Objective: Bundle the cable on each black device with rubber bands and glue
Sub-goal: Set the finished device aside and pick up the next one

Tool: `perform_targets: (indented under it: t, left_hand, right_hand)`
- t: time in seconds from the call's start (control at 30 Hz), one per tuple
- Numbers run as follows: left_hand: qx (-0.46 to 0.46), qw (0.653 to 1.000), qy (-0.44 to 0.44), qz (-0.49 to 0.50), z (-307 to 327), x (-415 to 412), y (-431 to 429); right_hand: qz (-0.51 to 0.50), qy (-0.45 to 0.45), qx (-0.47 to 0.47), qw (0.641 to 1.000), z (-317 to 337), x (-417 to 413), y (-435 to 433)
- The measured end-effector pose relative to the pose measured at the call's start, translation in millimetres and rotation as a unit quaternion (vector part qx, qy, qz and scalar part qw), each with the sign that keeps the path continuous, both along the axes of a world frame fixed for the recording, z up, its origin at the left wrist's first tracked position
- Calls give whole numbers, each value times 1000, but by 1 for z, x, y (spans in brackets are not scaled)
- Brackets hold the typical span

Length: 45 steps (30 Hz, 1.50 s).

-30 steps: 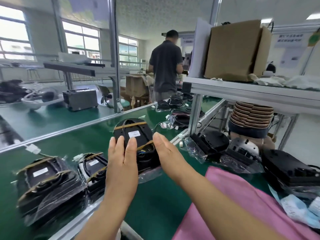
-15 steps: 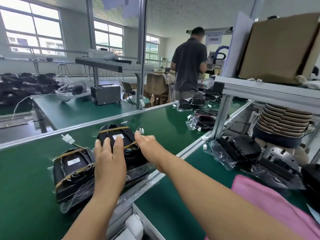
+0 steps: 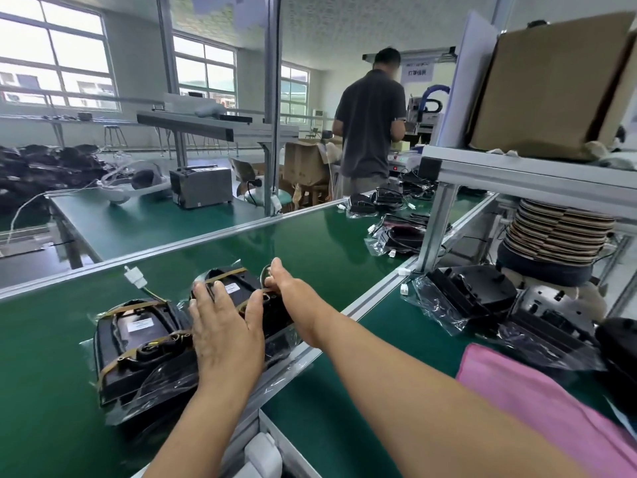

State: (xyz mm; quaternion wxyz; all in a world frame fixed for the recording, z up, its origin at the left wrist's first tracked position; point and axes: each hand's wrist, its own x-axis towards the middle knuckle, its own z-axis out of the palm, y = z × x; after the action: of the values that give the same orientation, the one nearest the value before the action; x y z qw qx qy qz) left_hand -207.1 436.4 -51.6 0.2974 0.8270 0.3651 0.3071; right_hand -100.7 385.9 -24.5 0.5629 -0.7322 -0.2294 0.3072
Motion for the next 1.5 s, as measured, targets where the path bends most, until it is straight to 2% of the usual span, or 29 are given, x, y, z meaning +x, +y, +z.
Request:
perform_targets:
  t: [0.33,0.5,0.67,0.8,0.97,1.13,1.27,1.4,1.5]
  left_hand:
    - [105,982,159,13,-5,5,2]
    - [113,976,184,1,-8,4,4]
    - [121,984,133,-8,1,4,1]
    - [135,988,57,-47,17,21,-20]
    - [144,982,19,-118,31,67,-60]
    - [160,966,-11,-204,39,123,-111]
    - [179,949,-13,-259,42,166,-141]
    - [182,937,11,-298,43,208,-164]
    - [193,929,42,-314,39,236,-176]
  right_hand:
    - [59,-67,-25,996,-8,-19,-6]
    - [98,-141,-37,985,-7,-22,-8]
    - [56,-166,-14,984,-1,-12,-23]
    - [-30,-180,13,983,18,9,-56]
    - [-164,-186,65,967,35,43,-110]
    - [-306,-108,123,938,33,77,-172]
    - [-380,-23,127,916,19,94,-212]
    - [-401,73,106,907,4,102,-237]
    - [-397,107,86,907,-6,109,-246]
